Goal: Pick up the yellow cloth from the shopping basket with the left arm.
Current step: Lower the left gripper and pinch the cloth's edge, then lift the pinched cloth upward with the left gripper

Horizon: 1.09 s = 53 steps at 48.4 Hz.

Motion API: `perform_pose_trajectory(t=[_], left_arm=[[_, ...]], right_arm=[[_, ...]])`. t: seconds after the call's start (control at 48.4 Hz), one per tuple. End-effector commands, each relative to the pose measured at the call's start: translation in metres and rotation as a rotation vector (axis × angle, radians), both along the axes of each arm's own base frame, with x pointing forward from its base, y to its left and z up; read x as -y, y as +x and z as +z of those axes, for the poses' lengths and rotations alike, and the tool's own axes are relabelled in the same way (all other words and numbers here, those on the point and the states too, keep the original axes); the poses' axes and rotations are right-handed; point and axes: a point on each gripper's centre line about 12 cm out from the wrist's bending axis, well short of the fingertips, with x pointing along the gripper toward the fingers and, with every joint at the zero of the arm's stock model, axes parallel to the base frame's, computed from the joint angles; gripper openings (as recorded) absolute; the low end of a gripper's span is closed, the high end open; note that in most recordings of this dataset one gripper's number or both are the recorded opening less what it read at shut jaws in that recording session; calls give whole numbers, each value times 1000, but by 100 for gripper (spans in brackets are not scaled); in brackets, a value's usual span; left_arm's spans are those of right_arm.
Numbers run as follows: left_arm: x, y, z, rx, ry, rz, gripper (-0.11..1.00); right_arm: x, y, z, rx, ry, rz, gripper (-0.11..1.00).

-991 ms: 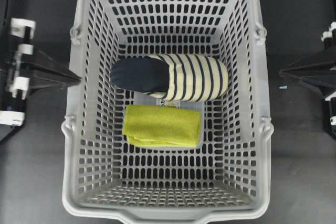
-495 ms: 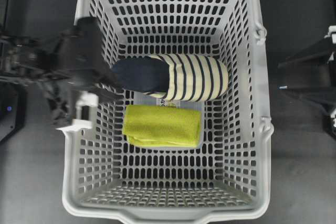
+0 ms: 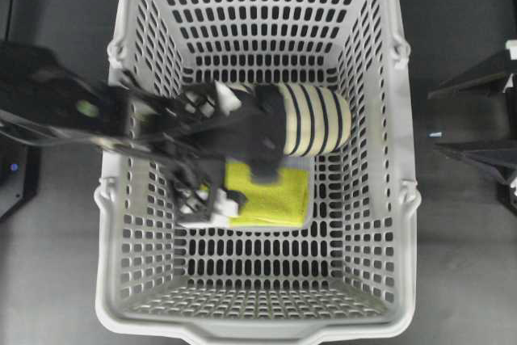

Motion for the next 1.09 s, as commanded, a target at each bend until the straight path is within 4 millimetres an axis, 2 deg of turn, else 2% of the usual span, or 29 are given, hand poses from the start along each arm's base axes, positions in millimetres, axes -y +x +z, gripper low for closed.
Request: perform_pose_trajectory(t=[0.0, 0.268, 0.413, 0.495, 0.578, 0.702, 0.784, 1.073], left_arm=[[5, 12, -5, -4, 3, -11, 87], [12, 21, -52, -114, 12, -20, 87], [12, 19, -66, -151, 18, -23, 85], [11, 17, -67, -161, 21, -26, 80], [11, 15, -64, -180, 25, -27, 65], [11, 13, -37, -184, 34, -35, 31], [10, 14, -10, -170, 34, -35, 15], [9, 14, 115, -66, 23, -19, 14]], right_arm=[[0, 2, 8, 25, 10, 0, 78], [-1, 2, 5, 19, 21, -1, 78], [0, 1, 4, 16, 19, -2, 78], [-1, 1, 3, 16, 21, -1, 78], [0, 1, 3, 14, 21, -3, 78], [0, 1, 2, 12, 19, -2, 78], [0, 1, 1, 11, 19, -2, 78], [0, 1, 0, 14, 21, -3, 78]])
